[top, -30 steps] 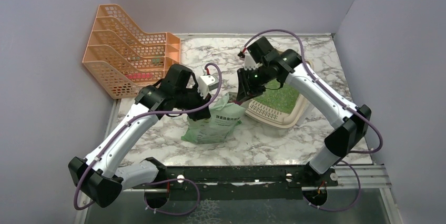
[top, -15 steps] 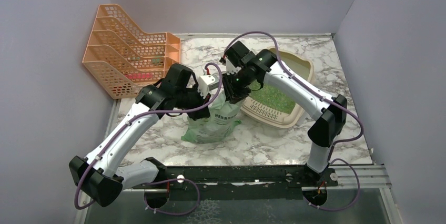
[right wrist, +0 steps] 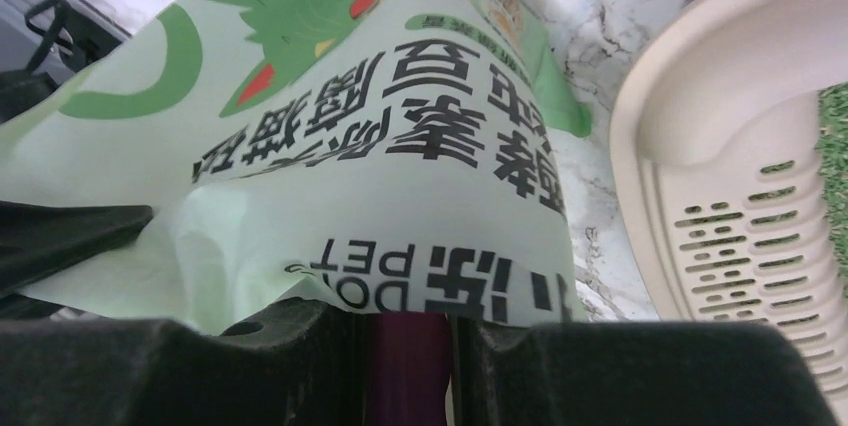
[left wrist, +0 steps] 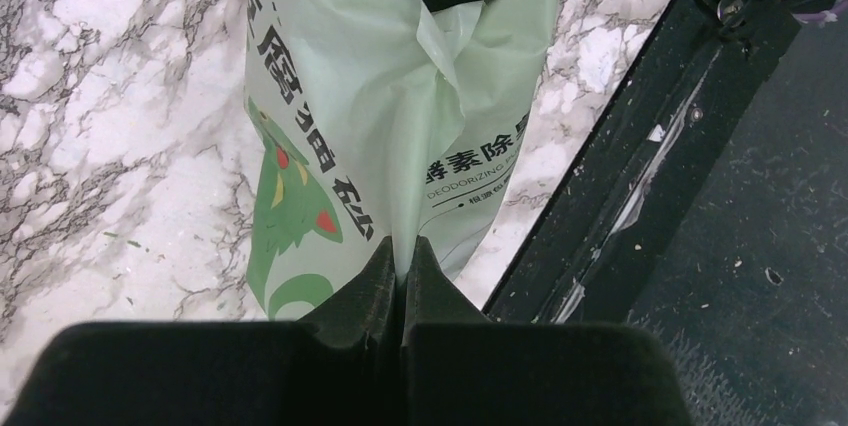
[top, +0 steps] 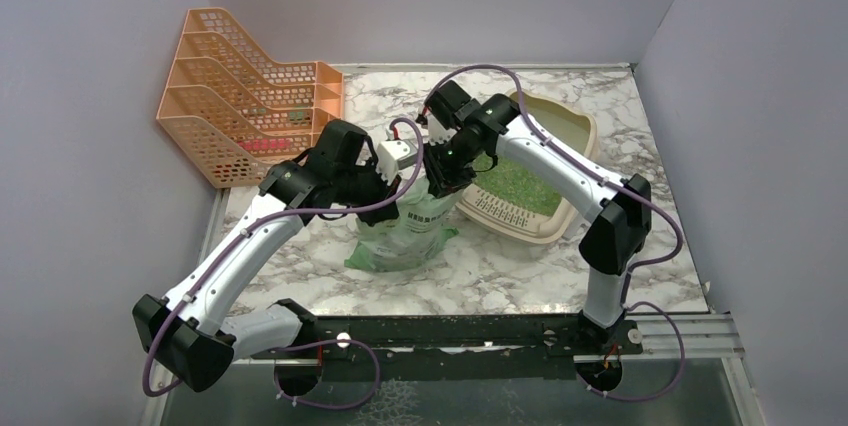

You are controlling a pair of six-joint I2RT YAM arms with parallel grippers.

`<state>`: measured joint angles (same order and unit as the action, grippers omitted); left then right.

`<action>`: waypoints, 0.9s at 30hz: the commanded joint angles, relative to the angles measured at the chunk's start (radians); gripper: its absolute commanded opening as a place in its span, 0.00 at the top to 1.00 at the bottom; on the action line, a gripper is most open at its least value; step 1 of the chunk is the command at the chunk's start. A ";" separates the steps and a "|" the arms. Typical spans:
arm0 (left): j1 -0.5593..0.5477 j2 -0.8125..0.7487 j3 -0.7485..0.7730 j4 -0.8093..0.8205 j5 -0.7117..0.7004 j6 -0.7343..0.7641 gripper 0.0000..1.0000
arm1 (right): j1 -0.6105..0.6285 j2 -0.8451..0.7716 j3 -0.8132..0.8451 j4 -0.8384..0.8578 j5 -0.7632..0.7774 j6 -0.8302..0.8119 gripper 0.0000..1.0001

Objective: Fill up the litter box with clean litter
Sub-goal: 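Scoop the cat litter from the cat litter bag.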

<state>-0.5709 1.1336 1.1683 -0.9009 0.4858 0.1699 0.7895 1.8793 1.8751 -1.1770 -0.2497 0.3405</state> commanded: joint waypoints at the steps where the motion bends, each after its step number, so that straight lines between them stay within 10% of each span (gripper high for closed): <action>1: -0.003 -0.003 0.007 0.017 -0.013 -0.013 1.00 | 0.008 0.071 -0.100 0.081 -0.164 -0.057 0.99; 27: -0.003 0.066 0.085 0.135 -0.117 0.048 1.00 | -0.157 -0.136 -0.383 0.498 -0.801 -0.023 0.99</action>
<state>-0.5716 1.1717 1.1873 -0.8982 0.4011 0.1776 0.6384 1.8484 1.5307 -0.7555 -0.8410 0.2955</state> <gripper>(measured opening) 0.014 0.314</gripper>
